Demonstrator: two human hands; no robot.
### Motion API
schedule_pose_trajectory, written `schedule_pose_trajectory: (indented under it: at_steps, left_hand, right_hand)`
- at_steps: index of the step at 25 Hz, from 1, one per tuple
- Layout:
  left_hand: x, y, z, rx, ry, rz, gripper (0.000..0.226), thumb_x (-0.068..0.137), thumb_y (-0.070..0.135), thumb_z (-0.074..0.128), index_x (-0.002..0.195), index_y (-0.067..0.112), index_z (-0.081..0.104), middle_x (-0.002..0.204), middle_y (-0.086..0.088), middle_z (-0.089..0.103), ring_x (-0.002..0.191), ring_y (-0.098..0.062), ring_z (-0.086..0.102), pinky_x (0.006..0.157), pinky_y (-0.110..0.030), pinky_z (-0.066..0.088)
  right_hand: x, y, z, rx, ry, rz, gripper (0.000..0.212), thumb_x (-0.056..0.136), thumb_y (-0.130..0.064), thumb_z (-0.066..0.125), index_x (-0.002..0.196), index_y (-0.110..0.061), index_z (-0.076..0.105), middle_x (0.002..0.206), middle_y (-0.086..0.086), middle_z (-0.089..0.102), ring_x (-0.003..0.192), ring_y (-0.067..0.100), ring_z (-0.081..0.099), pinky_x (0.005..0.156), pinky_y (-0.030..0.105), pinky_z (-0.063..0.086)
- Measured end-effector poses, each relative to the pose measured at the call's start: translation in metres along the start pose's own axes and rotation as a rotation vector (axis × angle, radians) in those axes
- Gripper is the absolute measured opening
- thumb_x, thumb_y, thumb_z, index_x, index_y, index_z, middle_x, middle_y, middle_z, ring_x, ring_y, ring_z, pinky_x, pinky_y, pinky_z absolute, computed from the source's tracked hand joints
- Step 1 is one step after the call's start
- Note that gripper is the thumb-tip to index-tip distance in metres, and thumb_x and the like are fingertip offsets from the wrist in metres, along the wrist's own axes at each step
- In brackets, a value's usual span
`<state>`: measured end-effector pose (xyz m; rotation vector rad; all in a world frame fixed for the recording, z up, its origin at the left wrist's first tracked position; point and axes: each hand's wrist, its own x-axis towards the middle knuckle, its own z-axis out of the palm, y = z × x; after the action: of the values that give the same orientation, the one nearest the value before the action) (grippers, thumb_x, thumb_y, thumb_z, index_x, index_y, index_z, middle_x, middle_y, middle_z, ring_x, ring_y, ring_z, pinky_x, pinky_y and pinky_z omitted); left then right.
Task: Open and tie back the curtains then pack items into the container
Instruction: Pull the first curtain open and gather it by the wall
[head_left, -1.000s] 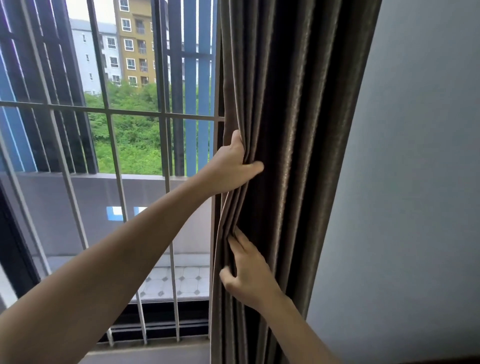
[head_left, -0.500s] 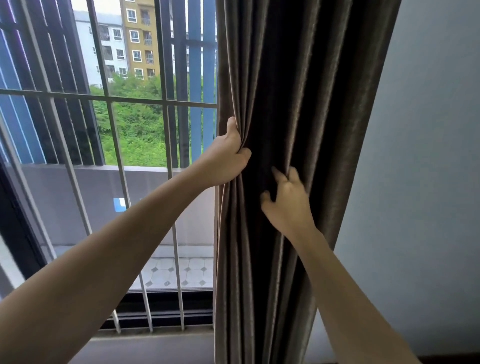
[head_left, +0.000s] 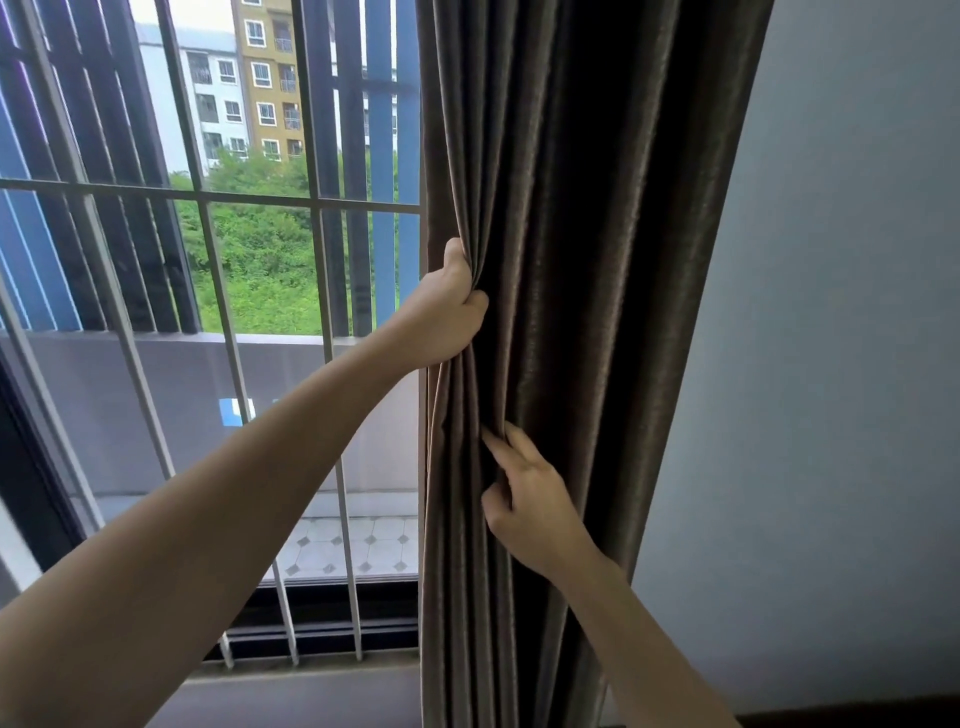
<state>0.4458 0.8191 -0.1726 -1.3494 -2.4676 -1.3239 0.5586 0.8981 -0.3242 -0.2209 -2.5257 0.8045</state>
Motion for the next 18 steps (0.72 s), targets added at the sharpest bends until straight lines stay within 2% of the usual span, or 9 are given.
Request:
schedule_pose_trajectory:
  at_steps: [3,5,8,9,11,12,14,16,18]
  left_hand:
    - [-0.002,0.005,0.005,-0.083,-0.002,-0.01,0.058,0.091,0.012,0.033,0.145,0.01,0.012,0.112,-0.018,0.058,0.084,-0.021,0.051,0.062,-0.028,0.039]
    - [-0.005,0.009,0.006,-0.129,-0.01,-0.007,0.057,0.09,0.012,0.035,0.144,0.012,0.015,0.103,-0.013,0.058,0.078,-0.019,0.051,0.064,-0.03,0.04]
    - [-0.009,0.014,0.007,-0.147,-0.01,0.038,0.048,0.09,0.022,0.047,0.132,0.01,0.027,0.091,-0.001,0.056,0.077,-0.012,0.054,0.071,-0.03,0.045]
    - [-0.009,0.015,0.008,-0.094,0.008,0.065,0.052,0.088,0.028,0.053,0.13,0.008,0.027,0.089,0.002,0.055,0.08,-0.011,0.056,0.074,-0.03,0.047]
    - [-0.009,0.015,0.012,0.052,0.055,0.106,0.064,0.087,0.028,0.056,0.134,0.005,0.02,0.087,0.0,0.052,0.087,-0.02,0.059,0.077,-0.034,0.048]
    - [-0.009,0.015,0.013,0.101,0.075,0.103,0.067,0.088,0.024,0.053,0.139,0.003,0.015,0.089,-0.003,0.052,0.091,-0.025,0.057,0.079,-0.036,0.048]
    - [-0.008,0.013,0.014,0.115,0.081,0.06,0.07,0.09,0.02,0.046,0.144,0.003,0.006,0.1,-0.009,0.052,0.098,-0.028,0.053,0.086,-0.04,0.046]
    - [-0.009,0.011,0.012,0.082,0.06,0.032,0.069,0.089,0.019,0.043,0.145,0.005,0.005,0.108,-0.013,0.054,0.101,-0.031,0.053,0.089,-0.043,0.047]
    - [-0.01,0.011,0.011,0.041,0.052,0.026,0.065,0.089,0.018,0.042,0.143,0.006,0.008,0.107,-0.012,0.055,0.1,-0.03,0.055,0.084,-0.041,0.048]
  right_hand:
    - [0.001,0.0,0.001,-0.083,-0.017,0.001,0.055,0.089,-0.009,0.044,0.142,-0.015,0.036,0.156,-0.007,0.017,0.117,0.016,0.054,0.098,0.019,0.042]
    - [0.003,0.001,0.004,-0.141,-0.017,-0.007,0.051,0.089,-0.01,0.043,0.14,-0.011,0.038,0.158,-0.005,0.014,0.125,0.019,0.048,0.098,0.018,0.038]
    - [0.003,0.0,0.008,-0.22,-0.022,-0.084,0.047,0.088,-0.009,0.042,0.135,-0.007,0.044,0.157,-0.003,0.018,0.126,0.021,0.045,0.102,0.025,0.041]
    - [0.003,-0.002,0.007,-0.248,-0.041,-0.097,0.045,0.087,-0.008,0.042,0.131,-0.006,0.047,0.156,-0.002,0.021,0.123,0.023,0.047,0.1,0.028,0.043]
    - [0.004,-0.005,-0.007,-0.321,-0.071,-0.094,0.041,0.085,-0.01,0.042,0.122,-0.009,0.058,0.152,0.0,0.033,0.12,0.027,0.05,0.1,0.031,0.042]
    - [0.006,-0.006,-0.016,-0.336,-0.004,-0.103,0.041,0.081,-0.011,0.042,0.114,-0.014,0.066,0.145,0.0,0.044,0.117,0.029,0.052,0.103,0.034,0.041]
    - [0.011,-0.008,-0.04,-0.312,0.372,-0.146,0.033,0.075,-0.008,0.048,0.091,-0.019,0.074,0.131,0.004,0.057,0.112,0.028,0.054,0.105,0.04,0.04]
    - [0.02,-0.013,-0.065,-0.215,0.697,-0.085,0.03,0.077,-0.004,0.058,0.098,-0.02,0.07,0.141,0.009,0.041,0.126,0.025,0.041,0.107,0.035,0.035]
    - [0.036,-0.02,-0.085,-0.245,0.698,0.001,0.04,0.081,-0.004,0.061,0.116,-0.024,0.063,0.152,0.014,0.02,0.137,0.029,0.027,0.11,0.029,0.024]
